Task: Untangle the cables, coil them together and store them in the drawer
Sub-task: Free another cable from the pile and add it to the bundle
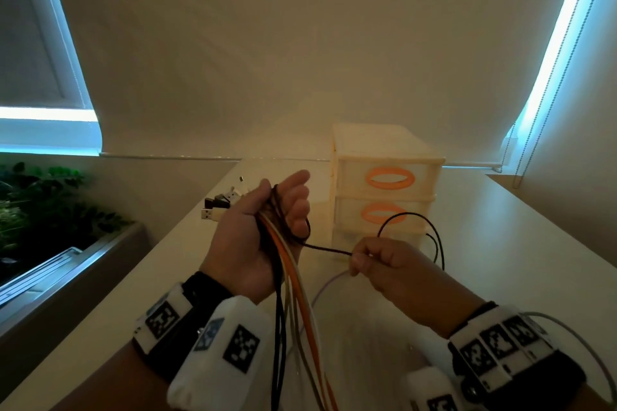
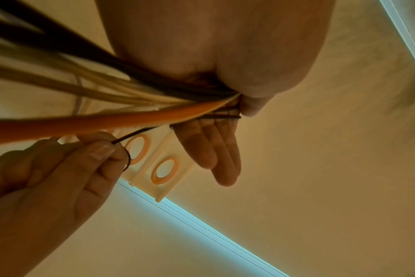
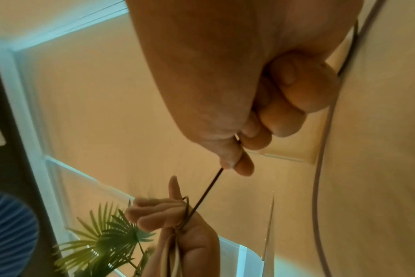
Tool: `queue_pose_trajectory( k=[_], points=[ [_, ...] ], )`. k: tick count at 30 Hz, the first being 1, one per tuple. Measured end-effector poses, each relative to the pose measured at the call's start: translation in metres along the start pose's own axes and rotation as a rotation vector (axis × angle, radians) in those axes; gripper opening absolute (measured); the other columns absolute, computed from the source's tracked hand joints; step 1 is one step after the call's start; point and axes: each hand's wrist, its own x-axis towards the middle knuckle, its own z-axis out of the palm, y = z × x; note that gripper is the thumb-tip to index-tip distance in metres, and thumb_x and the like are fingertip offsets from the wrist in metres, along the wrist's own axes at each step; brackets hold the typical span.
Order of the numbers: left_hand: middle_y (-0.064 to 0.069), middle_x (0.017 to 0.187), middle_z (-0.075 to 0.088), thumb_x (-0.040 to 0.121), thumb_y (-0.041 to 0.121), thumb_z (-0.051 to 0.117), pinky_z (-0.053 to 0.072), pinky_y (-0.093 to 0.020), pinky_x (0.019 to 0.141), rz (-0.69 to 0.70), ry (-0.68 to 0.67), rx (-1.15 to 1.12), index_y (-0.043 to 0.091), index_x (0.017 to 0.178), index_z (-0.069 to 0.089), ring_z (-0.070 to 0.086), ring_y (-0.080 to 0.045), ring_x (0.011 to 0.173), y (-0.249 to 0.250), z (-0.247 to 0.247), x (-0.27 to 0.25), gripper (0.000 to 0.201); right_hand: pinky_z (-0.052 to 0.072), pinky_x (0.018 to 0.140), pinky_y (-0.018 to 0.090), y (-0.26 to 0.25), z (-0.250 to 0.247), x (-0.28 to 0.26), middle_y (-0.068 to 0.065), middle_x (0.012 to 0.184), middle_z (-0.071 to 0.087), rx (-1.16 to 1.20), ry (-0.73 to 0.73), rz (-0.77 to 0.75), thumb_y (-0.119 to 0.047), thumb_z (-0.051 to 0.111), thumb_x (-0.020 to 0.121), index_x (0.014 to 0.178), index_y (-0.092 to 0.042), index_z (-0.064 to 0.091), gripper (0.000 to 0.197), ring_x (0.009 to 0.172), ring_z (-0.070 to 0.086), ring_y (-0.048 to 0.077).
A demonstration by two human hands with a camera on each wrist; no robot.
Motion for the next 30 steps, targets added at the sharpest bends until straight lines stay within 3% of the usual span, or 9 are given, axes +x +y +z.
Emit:
queue_pose_trajectory(
  k=[5, 8, 12, 15, 18, 21, 24, 27, 30],
  points=[
    [0.001, 0.064, 0.058, 0.104, 0.037, 0.042, 0.044, -0.021, 0.046, -0.028, -0.028, 0.152, 0.001, 0.115, 0.074, 0.051, -0.009, 0.048, -0.001, -0.004, 0.002, 0.048, 0.030, 0.044, 0.017, -0.004, 0.004, 0.003, -0.011, 0.047, 0.045, 0.138, 0.133, 0.098, -0.023, 0.052, 0.100, 0.080, -0.014, 0.067, 0.026, 0.041, 0.036, 0.002],
    [-0.001, 0.062, 0.058, 0.105, 0.036, 0.040, 0.042, -0.022, 0.046, -0.054, -0.052, 0.271, 0.000, 0.108, 0.076, 0.049, -0.011, 0.047, -0.005, -0.001, 0.000, 0.051, 0.029, 0.041, 0.021, -0.009, 0.003, 0.007, -0.001, 0.052, 0.047, 0.369, 0.168, 0.178, -0.021, 0.053, 0.101, 0.084, -0.007, 0.066, 0.025, 0.041, 0.036, 0.007],
    [-0.007, 0.059, 0.061, 0.104, 0.035, 0.038, 0.045, -0.024, 0.045, -0.103, -0.107, 0.461, 0.000, 0.091, 0.079, 0.053, -0.017, 0.044, -0.011, 0.001, -0.004, 0.055, 0.028, 0.042, 0.024, -0.022, 0.001, 0.012, 0.003, 0.056, 0.045, 0.491, 0.194, 0.197, -0.021, 0.058, 0.099, 0.086, -0.003, 0.065, 0.022, 0.044, 0.035, 0.011],
    [-0.017, 0.068, 0.067, 0.102, 0.035, 0.038, 0.050, -0.030, 0.052, -0.141, -0.162, 0.632, -0.002, 0.091, 0.076, 0.062, -0.025, 0.051, -0.015, 0.002, -0.007, 0.054, 0.035, 0.045, 0.028, -0.034, -0.002, 0.019, 0.000, 0.054, 0.048, 0.452, 0.226, 0.140, -0.027, 0.065, 0.094, 0.077, -0.012, 0.064, 0.023, 0.046, 0.041, 0.013],
    [-0.023, 0.082, 0.072, 0.104, 0.032, 0.036, 0.054, -0.033, 0.063, -0.121, -0.153, 0.736, -0.001, 0.089, 0.077, 0.071, -0.030, 0.067, -0.020, 0.004, -0.009, 0.055, 0.051, 0.052, 0.031, -0.046, 0.001, 0.022, -0.004, 0.057, 0.062, 0.236, 0.300, 0.018, -0.035, 0.069, 0.088, 0.072, -0.019, 0.064, 0.024, 0.051, 0.057, 0.012],
    [-0.019, 0.095, 0.077, 0.107, 0.027, 0.038, 0.061, -0.034, 0.074, -0.053, -0.032, 0.722, 0.001, 0.102, 0.077, 0.075, -0.027, 0.082, -0.024, 0.005, -0.008, 0.047, 0.059, 0.066, 0.031, -0.054, 0.008, 0.017, -0.004, 0.069, 0.069, -0.051, 0.381, -0.126, -0.037, 0.066, 0.090, 0.077, -0.022, 0.067, 0.021, 0.066, 0.066, 0.009],
    [-0.019, 0.099, 0.075, 0.106, 0.030, 0.043, 0.061, -0.036, 0.074, -0.017, 0.089, 0.662, -0.005, 0.111, 0.069, 0.073, -0.027, 0.082, -0.026, -0.003, 0.000, 0.044, 0.060, 0.072, 0.036, -0.055, 0.020, 0.013, -0.004, 0.077, 0.071, -0.048, 0.331, -0.177, -0.035, 0.061, 0.094, 0.084, -0.022, 0.068, 0.018, 0.072, 0.069, 0.009],
    [-0.016, 0.112, 0.074, 0.107, 0.039, 0.039, 0.053, -0.052, 0.096, -0.050, 0.142, 0.470, 0.001, 0.120, 0.068, 0.069, -0.035, 0.106, -0.025, -0.008, 0.008, 0.049, 0.054, 0.063, 0.029, -0.054, 0.043, 0.002, -0.004, 0.071, 0.064, -0.020, 0.207, -0.264, -0.027, 0.056, 0.097, 0.086, -0.019, 0.063, 0.015, 0.064, 0.061, 0.005],
    [-0.020, 0.122, 0.071, 0.109, 0.039, 0.032, 0.060, -0.037, 0.089, -0.034, 0.112, 0.151, -0.001, 0.130, 0.058, 0.068, -0.033, 0.114, -0.017, -0.008, 0.012, 0.053, 0.042, 0.055, 0.026, -0.048, 0.060, -0.006, -0.006, 0.061, 0.052, 0.027, 0.079, -0.310, -0.027, 0.053, 0.100, 0.083, -0.020, 0.053, 0.018, 0.054, 0.049, 0.007]
  ],
)
